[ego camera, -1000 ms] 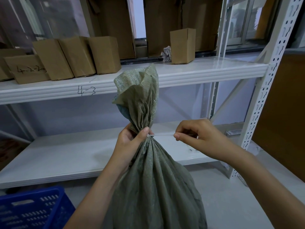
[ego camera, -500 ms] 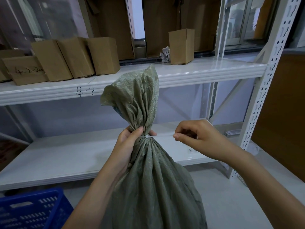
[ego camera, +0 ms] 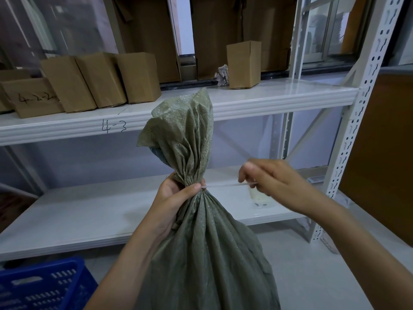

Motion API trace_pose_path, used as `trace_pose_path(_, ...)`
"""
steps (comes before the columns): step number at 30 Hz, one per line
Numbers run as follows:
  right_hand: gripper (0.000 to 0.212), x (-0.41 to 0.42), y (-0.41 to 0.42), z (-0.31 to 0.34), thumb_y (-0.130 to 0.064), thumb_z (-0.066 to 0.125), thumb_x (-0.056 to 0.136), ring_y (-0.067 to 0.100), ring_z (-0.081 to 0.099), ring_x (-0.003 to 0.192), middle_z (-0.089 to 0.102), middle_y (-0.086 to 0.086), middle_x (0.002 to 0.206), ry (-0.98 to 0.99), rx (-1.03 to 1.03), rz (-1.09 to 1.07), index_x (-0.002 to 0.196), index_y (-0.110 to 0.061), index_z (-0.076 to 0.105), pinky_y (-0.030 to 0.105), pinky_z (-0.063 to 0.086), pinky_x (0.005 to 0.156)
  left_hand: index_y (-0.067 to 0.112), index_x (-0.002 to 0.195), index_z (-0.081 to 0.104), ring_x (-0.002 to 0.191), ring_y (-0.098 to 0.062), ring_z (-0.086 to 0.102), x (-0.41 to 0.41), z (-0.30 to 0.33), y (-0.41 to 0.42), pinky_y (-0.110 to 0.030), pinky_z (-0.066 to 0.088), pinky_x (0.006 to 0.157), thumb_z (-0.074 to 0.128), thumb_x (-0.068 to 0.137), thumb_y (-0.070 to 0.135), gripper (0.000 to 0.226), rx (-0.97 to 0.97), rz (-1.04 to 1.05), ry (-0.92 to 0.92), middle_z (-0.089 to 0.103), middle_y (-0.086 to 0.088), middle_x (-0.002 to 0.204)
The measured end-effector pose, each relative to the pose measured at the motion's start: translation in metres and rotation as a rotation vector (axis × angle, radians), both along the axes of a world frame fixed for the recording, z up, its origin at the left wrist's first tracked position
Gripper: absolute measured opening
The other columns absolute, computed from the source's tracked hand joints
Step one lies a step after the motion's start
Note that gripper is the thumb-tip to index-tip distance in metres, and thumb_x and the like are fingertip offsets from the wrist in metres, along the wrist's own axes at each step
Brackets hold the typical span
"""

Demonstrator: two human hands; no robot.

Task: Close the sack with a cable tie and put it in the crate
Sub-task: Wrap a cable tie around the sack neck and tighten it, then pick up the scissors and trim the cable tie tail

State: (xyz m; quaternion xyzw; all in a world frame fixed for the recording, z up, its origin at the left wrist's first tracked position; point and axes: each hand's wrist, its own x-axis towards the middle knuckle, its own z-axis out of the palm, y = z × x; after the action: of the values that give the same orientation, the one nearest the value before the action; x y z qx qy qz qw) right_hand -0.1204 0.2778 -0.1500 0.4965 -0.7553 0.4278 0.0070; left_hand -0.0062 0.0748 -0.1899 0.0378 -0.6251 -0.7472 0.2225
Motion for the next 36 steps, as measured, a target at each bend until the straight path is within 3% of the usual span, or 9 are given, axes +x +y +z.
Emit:
trace_pose_path(3, 0.047, -0.018, 0.009, 0.001, -0.037, 0.032, 0.101, 0.001, 0.046, 0.05, 0.058, -0.002, 0.067, -0.158, -0.081, -0.096, 0.084, -0.012, 0.068, 0.012, 0.038, 0.05, 0.005, 0.097, 0.06, 0.084, -0.021, 0.065, 0.0, 0.0, 0.0, -0.034, 0.052, 0.083, 0.066, 0.072, 0.008, 0.026, 0.001, 0.007, 0.006, 0.071, -0.005, 0.085)
trace_pose_path(8, 0.045, -0.07, 0.018, -0.042, -0.028, 0.039, 0.102, 0.009, 0.045, 0.05, 0.056, 0.006, 0.066, -0.366, -0.144, -0.357, 0.081, 0.0, 0.067, 0.016, 0.038, 0.048, 0.005, 0.098, 0.059, 0.079, -0.014, 0.067, -0.001, 0.002, 0.002, -0.024, 0.054, 0.076, 0.068, 0.068, 0.006, 0.032, -0.007, 0.019, 0.03, 0.072, -0.002, 0.082)
trace_pose_path(14, 0.035, -0.122, 0.02, -0.137, -0.019, 0.051, 0.094, 0.024, 0.052, 0.066, 0.062, 0.007, 0.068, -0.444, 0.126, -0.593, 0.063, -0.014, 0.065, 0.033, 0.042, 0.066, 0.005, 0.097, 0.061, 0.08, -0.011, 0.069, -0.005, 0.004, 0.003, -0.019, 0.053, 0.072, 0.069, 0.067, 0.004, 0.032, -0.006, 0.025, 0.037, 0.074, 0.0, 0.082)
trace_pose_path(17, 0.024, -0.139, 0.015, -0.169, -0.017, 0.055, 0.091, 0.028, 0.061, 0.076, 0.067, 0.014, 0.082, -0.418, 0.344, -0.634, 0.072, -0.008, 0.067, 0.032, 0.045, 0.072, 0.006, 0.098, 0.062, 0.083, -0.013, 0.07, -0.006, 0.004, 0.002, -0.019, 0.053, 0.072, 0.075, 0.067, 0.002, 0.033, 0.01, 0.034, 0.024, 0.075, -0.002, 0.085)
trace_pose_path(20, 0.026, -0.157, 0.013, -0.195, -0.017, 0.056, 0.089, 0.032, 0.065, 0.086, 0.071, 0.022, 0.093, -0.373, 0.5, -0.692, 0.087, 0.006, 0.067, 0.03, 0.043, 0.07, 0.005, 0.097, 0.063, 0.083, -0.015, 0.07, -0.009, 0.002, 0.001, -0.019, 0.053, 0.071, 0.074, 0.066, 0.004, 0.033, 0.018, 0.041, 0.017, 0.074, -0.004, 0.086)
trace_pose_path(24, 0.018, -0.18, 0.014, -0.222, -0.017, 0.053, 0.085, 0.025, 0.059, 0.074, 0.063, 0.011, 0.077, -0.334, 0.596, -0.746, 0.069, -0.009, 0.053, 0.027, 0.041, 0.065, 0.004, 0.094, 0.063, 0.079, -0.013, 0.07, -0.014, 0.0, -0.001, -0.019, 0.053, 0.069, 0.07, 0.064, 0.005, 0.03, 0.036, 0.039, 0.027, 0.074, -0.004, 0.083)
trace_pose_path(28, 0.019, -0.195, 0.013, -0.242, -0.022, 0.052, 0.086, 0.023, 0.061, 0.076, 0.064, 0.008, 0.08, -0.309, 0.673, -0.756, 0.069, -0.014, 0.054, 0.03, 0.048, 0.069, 0.005, 0.093, 0.063, 0.078, -0.011, 0.069, -0.018, 0.002, -0.002, -0.018, 0.053, 0.07, 0.068, 0.065, 0.004, 0.029, 0.055, 0.044, 0.029, 0.074, -0.001, 0.081)
trace_pose_path(36, 0.019, -0.214, 0.002, -0.252, -0.018, 0.049, 0.087, 0.026, 0.059, 0.075, 0.062, 0.01, 0.08, -0.272, 0.716, -0.74, 0.081, -0.003, 0.061, 0.029, 0.043, 0.066, 0.016, 0.077, 0.071, 0.078, -0.011, 0.069, -0.034, 0.016, -0.006, -0.019, 0.053, 0.074, 0.068, 0.067, 0.003, 0.017, 0.004, 0.107, 0.111, 0.074, -0.001, 0.079)
